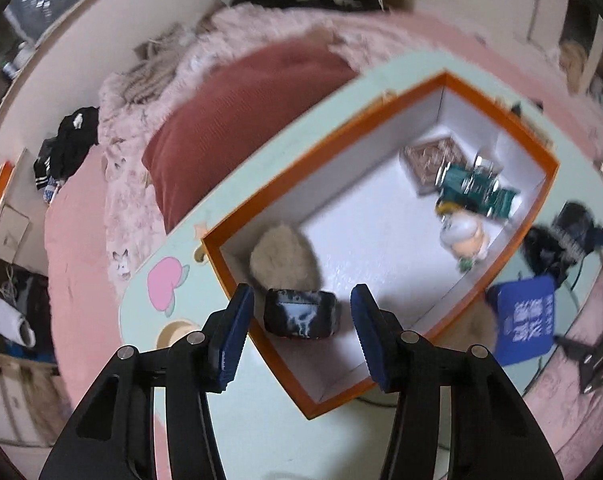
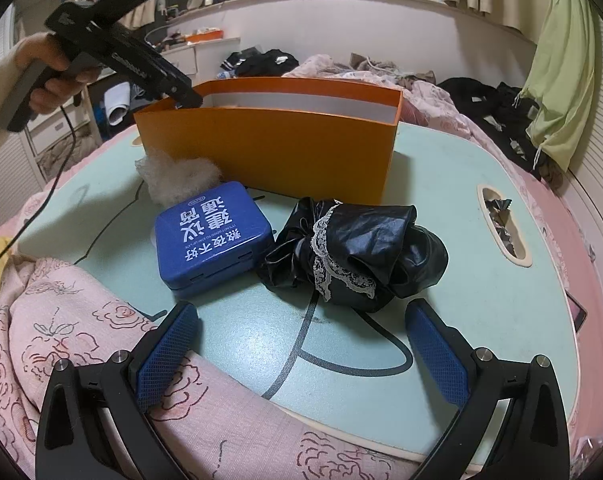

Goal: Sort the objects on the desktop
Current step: 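Reach into the box and grasp the black block with red character, left gripper, then set the black block on the table beside the blue tin with the left gripper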

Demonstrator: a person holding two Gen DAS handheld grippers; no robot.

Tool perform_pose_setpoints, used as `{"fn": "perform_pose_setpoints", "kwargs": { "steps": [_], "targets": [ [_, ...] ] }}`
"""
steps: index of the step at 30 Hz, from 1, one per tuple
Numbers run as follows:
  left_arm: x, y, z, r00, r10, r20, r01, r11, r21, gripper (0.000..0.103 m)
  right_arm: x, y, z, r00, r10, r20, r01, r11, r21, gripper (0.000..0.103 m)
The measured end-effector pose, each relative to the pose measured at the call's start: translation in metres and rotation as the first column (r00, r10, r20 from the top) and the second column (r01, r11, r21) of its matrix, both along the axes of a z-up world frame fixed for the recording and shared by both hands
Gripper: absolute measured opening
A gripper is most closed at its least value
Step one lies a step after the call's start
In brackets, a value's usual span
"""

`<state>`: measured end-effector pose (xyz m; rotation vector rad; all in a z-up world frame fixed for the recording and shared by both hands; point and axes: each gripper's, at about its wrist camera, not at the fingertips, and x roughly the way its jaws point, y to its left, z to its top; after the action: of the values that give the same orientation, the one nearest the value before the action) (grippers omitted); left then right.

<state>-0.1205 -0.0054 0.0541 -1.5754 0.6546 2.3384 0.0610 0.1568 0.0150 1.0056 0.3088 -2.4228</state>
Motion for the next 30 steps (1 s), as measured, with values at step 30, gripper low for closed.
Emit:
{"fn": "perform_pose_setpoints", "kwargs": {
  "steps": [30],
  "targets": [
    [0.131,-0.04,0.031,0.932,0.281,-0.227,-0.142,0.863,0.484,0.041,0.0,-0.002,0.001,1.0,-0.001,-0.002,0.001,1.0,-0.003,0.103]
  ]
}}
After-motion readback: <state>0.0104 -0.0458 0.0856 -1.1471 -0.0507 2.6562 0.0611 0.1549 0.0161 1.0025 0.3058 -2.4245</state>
